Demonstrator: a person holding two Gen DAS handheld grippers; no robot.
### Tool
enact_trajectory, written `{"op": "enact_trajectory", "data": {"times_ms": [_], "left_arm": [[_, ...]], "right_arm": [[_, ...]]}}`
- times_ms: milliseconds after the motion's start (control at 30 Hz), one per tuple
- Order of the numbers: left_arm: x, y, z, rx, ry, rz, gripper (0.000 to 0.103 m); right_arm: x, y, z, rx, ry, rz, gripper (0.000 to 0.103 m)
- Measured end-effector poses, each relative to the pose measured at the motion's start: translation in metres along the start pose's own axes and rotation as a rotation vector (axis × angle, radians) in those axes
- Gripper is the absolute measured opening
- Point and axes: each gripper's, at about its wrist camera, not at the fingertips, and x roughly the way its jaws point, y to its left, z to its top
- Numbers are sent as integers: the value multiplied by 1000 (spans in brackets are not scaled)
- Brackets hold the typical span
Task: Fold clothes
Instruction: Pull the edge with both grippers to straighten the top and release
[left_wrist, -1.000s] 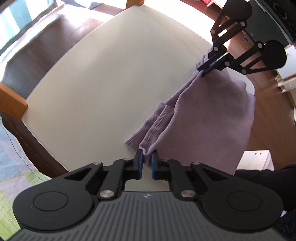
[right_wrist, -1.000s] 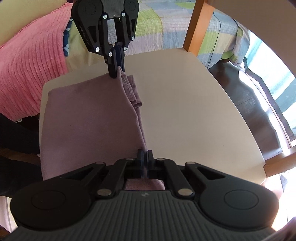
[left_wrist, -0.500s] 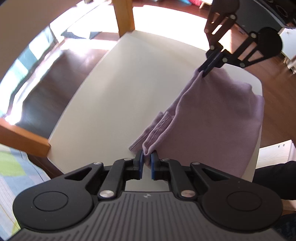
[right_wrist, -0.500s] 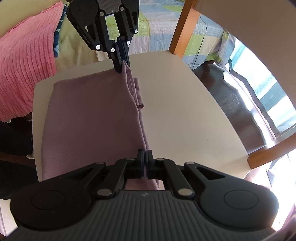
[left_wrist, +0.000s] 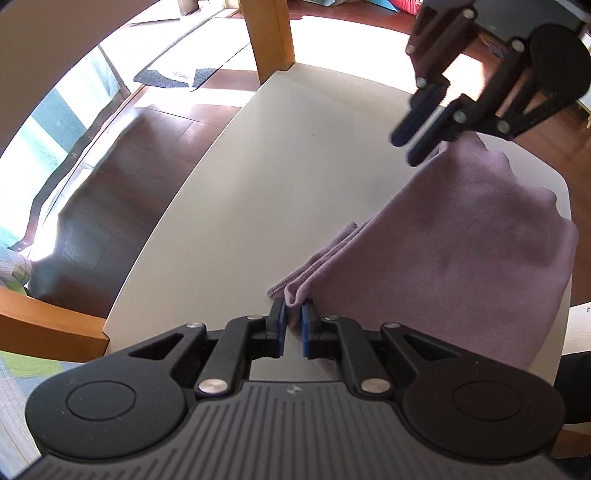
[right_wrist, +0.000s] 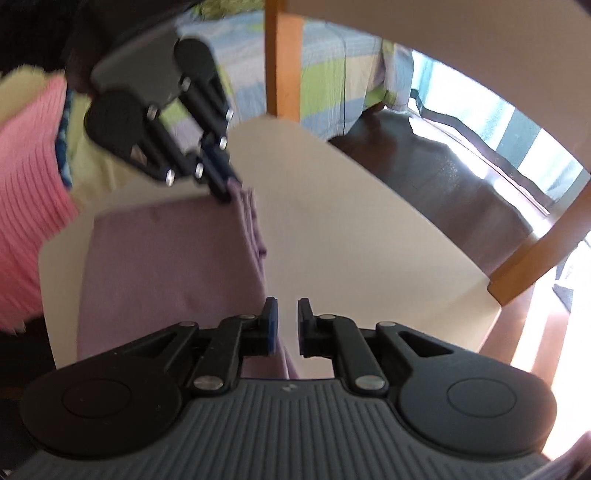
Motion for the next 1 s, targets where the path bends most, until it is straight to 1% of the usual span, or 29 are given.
{"op": "enact_trajectory", "data": {"times_ms": [67,133,200,300,400,467,500,533,567,633,667,733,833,867,933,967,1000], "left_arm": [[1,-3,0,9,2,11,8],[1,-5,0,17,1,20,8],[1,-5,0,30,-3,28,8],[-6,-9,1,64,-33,52,8],[-11,-9,5,70,-78,56,8],[-1,-6,9,66,-57,57,8],[11,-4,9,66,-23,61,8],[13,-4,9,66,-24,61,8],[14,-2,10,58,-32,58,8],[14,1,13,24,-16,47,8],[14,3,12,16,-15,40,8],[15,6,14,5,-6,28,8],[16,7,18,11,12,26,8],[17,9,21,0,25,20,8],[18,12,22,-16,37,12,9],[18,14,23,-36,46,5,9],[17,15,23,-42,49,3,9]], "right_arm": [[15,-3,14,-7,-8,32,1],[38,-4,30,-24,4,74,1],[57,-2,40,-44,19,120,1],[75,7,40,-100,70,132,0],[79,12,39,-135,77,143,0],[80,15,39,-156,79,147,0],[80,16,38,-164,79,147,0],[80,16,39,-166,81,140,0],[78,16,39,-170,83,112,1],[67,15,39,-161,77,3,1],[53,14,37,-127,53,-54,1],[31,19,31,-66,-5,-39,1],[21,43,18,-75,-11,-22,1],[28,51,12,-73,7,-30,1],[42,54,0,-39,40,-107,1],[44,50,-7,13,32,-151,1],[46,45,-15,66,23,-194,9]]}}
